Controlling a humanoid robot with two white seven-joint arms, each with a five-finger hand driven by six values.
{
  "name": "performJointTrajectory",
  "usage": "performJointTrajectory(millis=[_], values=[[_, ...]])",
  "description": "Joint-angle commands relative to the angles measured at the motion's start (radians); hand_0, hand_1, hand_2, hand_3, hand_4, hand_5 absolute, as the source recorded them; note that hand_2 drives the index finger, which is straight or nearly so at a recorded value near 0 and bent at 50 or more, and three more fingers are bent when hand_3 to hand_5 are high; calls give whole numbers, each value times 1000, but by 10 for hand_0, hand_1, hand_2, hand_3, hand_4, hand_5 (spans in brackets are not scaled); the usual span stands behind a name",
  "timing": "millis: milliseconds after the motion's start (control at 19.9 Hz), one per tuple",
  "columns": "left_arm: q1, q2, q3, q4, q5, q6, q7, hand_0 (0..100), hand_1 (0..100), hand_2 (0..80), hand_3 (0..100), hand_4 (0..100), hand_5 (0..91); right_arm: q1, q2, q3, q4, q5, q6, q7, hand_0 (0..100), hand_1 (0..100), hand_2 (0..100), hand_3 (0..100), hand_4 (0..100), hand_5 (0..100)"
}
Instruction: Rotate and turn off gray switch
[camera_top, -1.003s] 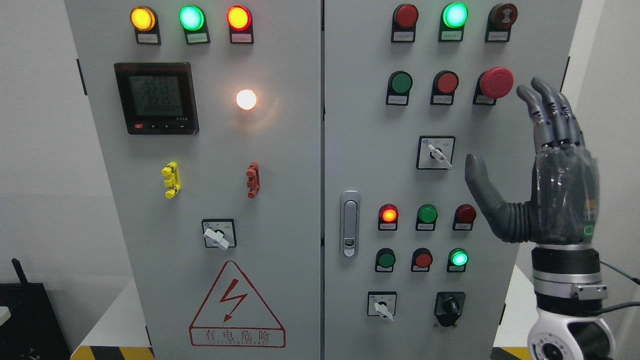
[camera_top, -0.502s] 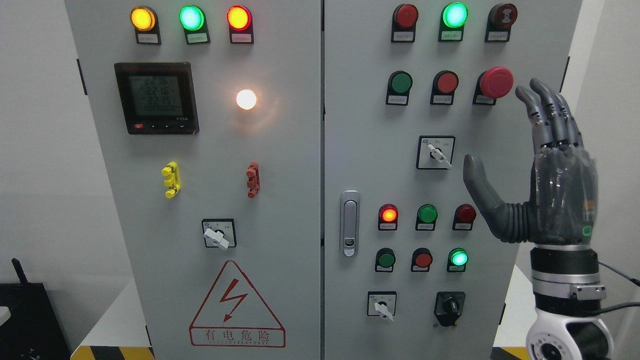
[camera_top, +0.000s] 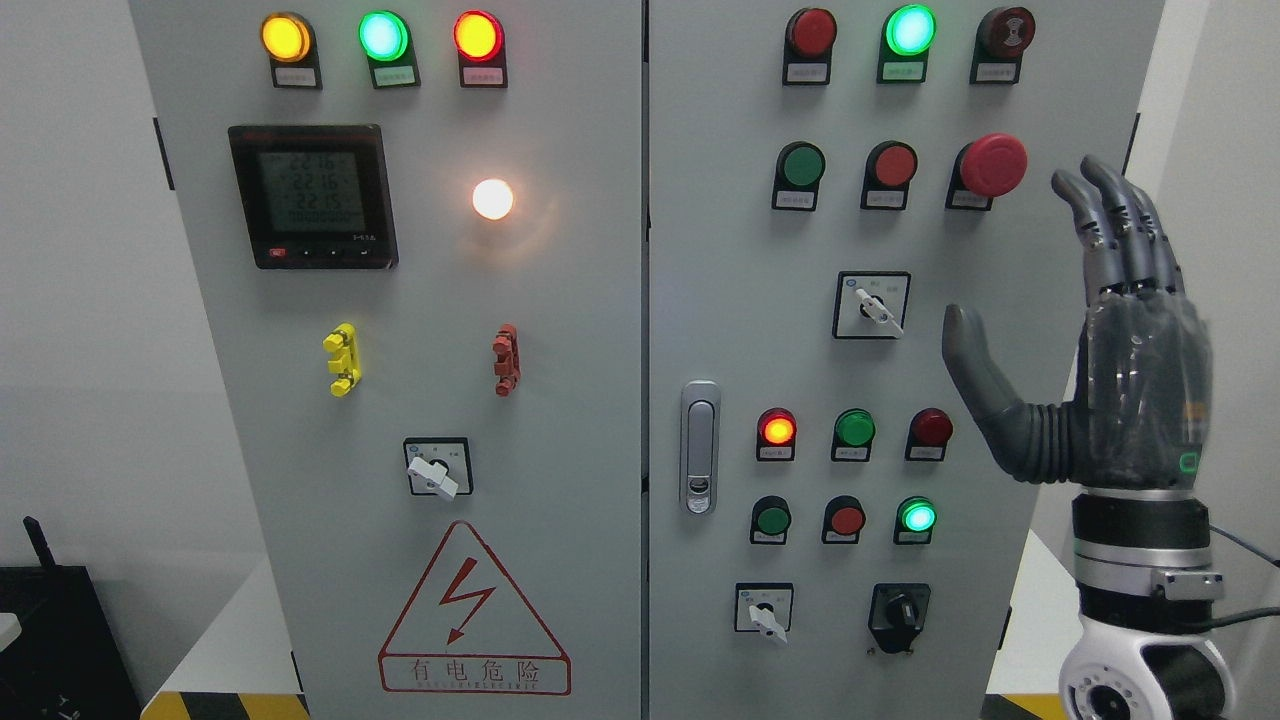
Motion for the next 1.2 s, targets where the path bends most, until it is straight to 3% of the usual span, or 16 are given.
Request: performJointTrajectory(millis=[0, 100, 150, 201, 301, 401, 552, 652, 752, 1003, 1154], values=[[-9, 0, 8, -26, 20, 5, -1, 120, 389, 0, 0, 0, 0, 1, 10, -8, -3, -1, -1, -16, 354, 211, 188, 531, 371, 217], [-9, 0, 8, -26, 20, 3, -1, 120, 389, 0, 0, 0, 0, -2, 15, -9, -1, -1, 1, -12, 376, 264, 267, 613, 514, 449], [-9, 0, 8, -26, 20, 3, -1, 120, 389, 0, 0, 0, 0, -3, 25, -9, -1, -1, 1, -10, 384, 282, 276, 632, 538, 485], [-9, 0, 8, -26, 18, 3, 1, 120, 389, 0, 0, 0, 0, -3, 36, -11, -1, -3, -1, -7, 399, 328, 294, 657, 610, 619], [-9, 0, 8, -26, 18, 3, -1, 120, 389, 0, 0, 0, 0, -2, 39, -12, -3, -3, -1, -5, 354, 382, 308, 670, 707, 751], [-9, 0, 8, -26, 20, 3, -1, 120, 389, 0, 0, 0, 0, 1, 44, -12, -4, -3, 2, -7, 224, 450, 318, 716, 794, 878], [-9, 0, 8, -26, 18, 3, -1, 120, 389, 0, 0, 0, 0, 6, 59, -11, -5, -6, 11, -4, 59, 475, 370, 785, 856, 964], [-9, 0, 8, -26, 18, 3, -1, 120, 389, 0, 0, 0, 0, 6, 85, -2, -4, -8, 69, 13, 6, 457, 398, 805, 870, 974], [-9, 0, 8, -26, 20, 5, -1, 120, 389, 0, 0, 0, 0, 6, 93, 4, -5, -8, 120, 24, 0, 450, 438, 843, 903, 998], [-9, 0, 8, -26, 20, 5, -1, 120, 389, 0, 0, 0, 0, 4, 96, 14, 9, -9, 134, 27, 0, 426, 486, 907, 973, 1000], [-9, 0, 8, -26, 18, 5, -1, 120, 389, 0, 0, 0, 0, 3, 123, 34, 25, -9, 166, 27, 0, 419, 505, 919, 981, 1000]])
